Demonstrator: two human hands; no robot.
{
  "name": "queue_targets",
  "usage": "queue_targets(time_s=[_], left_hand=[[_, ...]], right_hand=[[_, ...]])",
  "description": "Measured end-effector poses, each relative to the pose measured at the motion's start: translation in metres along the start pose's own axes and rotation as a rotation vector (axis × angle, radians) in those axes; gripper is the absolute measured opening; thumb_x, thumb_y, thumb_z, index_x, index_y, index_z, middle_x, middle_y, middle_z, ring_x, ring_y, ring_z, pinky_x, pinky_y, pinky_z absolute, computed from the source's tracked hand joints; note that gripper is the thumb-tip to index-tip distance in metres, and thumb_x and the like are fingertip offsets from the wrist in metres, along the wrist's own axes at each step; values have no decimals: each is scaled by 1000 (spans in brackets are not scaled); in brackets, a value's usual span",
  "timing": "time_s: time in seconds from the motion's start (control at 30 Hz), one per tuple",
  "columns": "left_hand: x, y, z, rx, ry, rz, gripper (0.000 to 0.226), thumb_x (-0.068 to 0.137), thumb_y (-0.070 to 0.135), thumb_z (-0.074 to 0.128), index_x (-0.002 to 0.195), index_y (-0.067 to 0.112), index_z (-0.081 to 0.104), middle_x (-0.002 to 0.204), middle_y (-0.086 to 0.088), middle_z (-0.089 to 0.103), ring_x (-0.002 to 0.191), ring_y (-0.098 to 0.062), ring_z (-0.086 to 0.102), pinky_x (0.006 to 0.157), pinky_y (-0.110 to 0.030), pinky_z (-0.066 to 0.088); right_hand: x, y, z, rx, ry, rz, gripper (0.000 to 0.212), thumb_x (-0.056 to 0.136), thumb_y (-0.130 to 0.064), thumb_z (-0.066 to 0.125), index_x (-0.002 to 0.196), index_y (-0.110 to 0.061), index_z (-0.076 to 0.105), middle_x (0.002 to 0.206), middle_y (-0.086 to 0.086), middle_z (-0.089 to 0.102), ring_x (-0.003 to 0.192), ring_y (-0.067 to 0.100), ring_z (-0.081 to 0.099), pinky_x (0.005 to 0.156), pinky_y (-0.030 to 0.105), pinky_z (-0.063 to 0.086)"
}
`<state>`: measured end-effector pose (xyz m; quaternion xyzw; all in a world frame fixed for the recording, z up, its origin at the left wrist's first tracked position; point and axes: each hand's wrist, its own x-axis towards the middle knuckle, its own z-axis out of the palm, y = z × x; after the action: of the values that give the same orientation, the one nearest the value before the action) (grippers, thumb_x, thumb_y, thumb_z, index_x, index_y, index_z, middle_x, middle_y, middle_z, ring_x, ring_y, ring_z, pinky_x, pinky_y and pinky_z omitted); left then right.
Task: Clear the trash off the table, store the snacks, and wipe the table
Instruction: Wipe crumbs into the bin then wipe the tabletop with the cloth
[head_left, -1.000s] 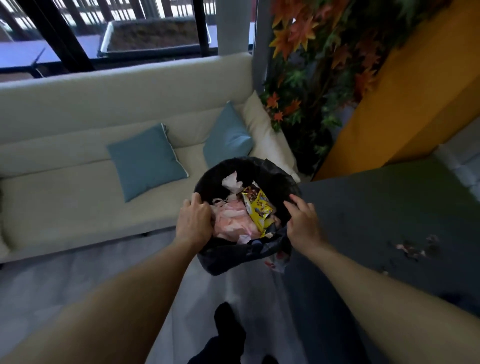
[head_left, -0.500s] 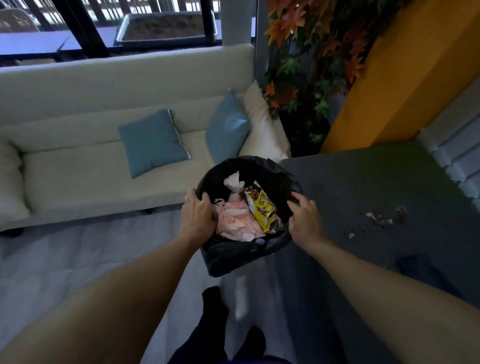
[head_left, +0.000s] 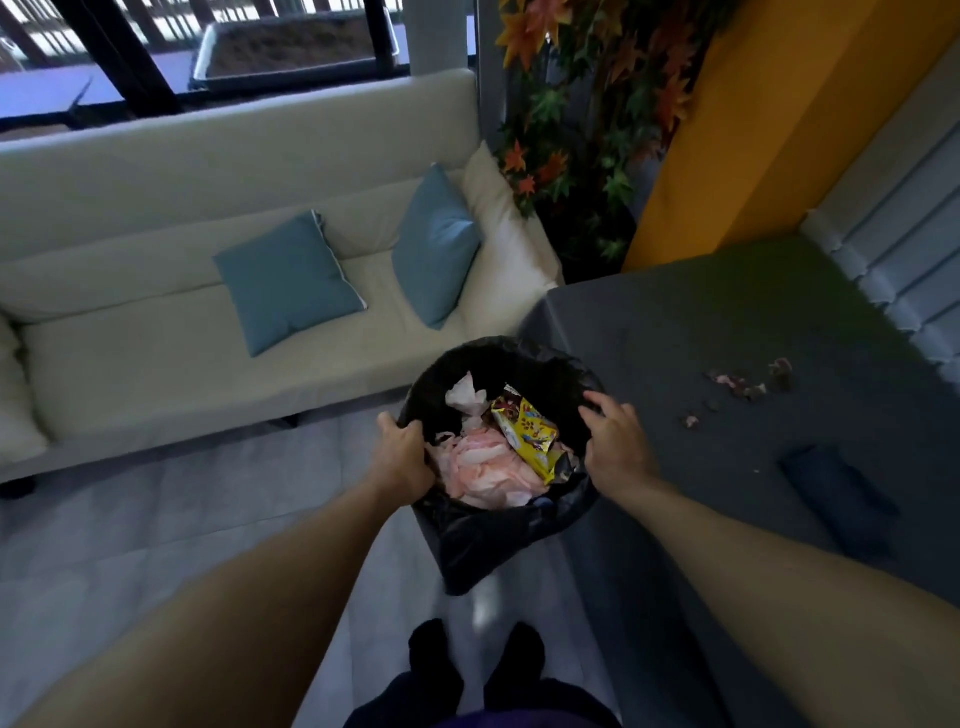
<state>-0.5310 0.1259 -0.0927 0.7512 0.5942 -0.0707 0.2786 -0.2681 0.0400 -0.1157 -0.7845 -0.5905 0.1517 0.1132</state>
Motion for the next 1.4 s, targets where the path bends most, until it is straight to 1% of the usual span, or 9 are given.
queue_targets(time_s=[0.1,0.2,0.37,0.53,0.73,0.97,1.1,1.23,1.4], left_hand=[[-3,-5,8,-9,-48,34,34,89,17,59,120,5,51,128,-16,32,99,-28,47,95,-30,43],[-7,-9,16,-11,-78,55,34,88,18,60,120,5,54,128,-16,35,116,-31,44,96,-27,41],[-10,-14,20,11,-161,43,40,88,25,59,124,10,52,128,-15,34,121,-30,40,100,-29,41],[-8,-16,23,30,-259,54,66,82,38,69,139,17,45,138,-15,39,130,-32,39,106,-34,41],[-12,-20,25,-36,-224,145,55,79,24,68,130,14,52,133,-14,47,121,-31,50,97,-31,46],[-15,-16,27,26,-118,286,53,91,10,54,140,4,37,133,-15,30,108,-31,52,86,-23,41],[-11,-14,25,62,-170,284,68,85,18,66,144,7,34,140,-13,28,117,-35,52,98,-35,46],[-14,-11,28,97,-171,284,58,84,16,65,137,5,41,138,-13,28,112,-39,54,98,-42,49],[-11,-11,33,93,-165,264,53,83,16,70,128,4,44,133,-13,30,106,-39,56,94,-43,51]], right_hand=[[-12,-3,5,12,-12,63,52,86,5,54,138,-2,53,151,7,42,125,31,41,108,36,37],[-25,-4,12,13,-6,111,55,85,8,53,139,-1,52,151,6,43,124,31,42,106,33,36],[-48,-9,22,7,13,173,53,89,4,54,142,-2,50,152,3,41,125,28,41,106,31,35],[-64,-9,34,-17,8,226,62,84,9,56,144,-5,47,153,3,39,128,29,39,107,31,34],[-78,-12,41,-27,8,284,67,87,1,62,149,-9,40,156,3,34,130,28,35,108,33,35],[-93,-14,47,-32,-19,344,82,80,5,65,153,-8,31,160,3,24,136,28,27,114,33,30],[-100,-17,51,-35,-21,375,83,79,5,67,152,-6,30,158,6,28,136,30,29,115,34,30],[-108,-17,58,-23,-25,413,81,78,6,65,152,-4,30,158,6,28,135,30,29,116,34,29],[-115,-18,63,29,-51,438,81,80,9,60,153,-5,27,159,5,25,138,30,25,116,35,28]])
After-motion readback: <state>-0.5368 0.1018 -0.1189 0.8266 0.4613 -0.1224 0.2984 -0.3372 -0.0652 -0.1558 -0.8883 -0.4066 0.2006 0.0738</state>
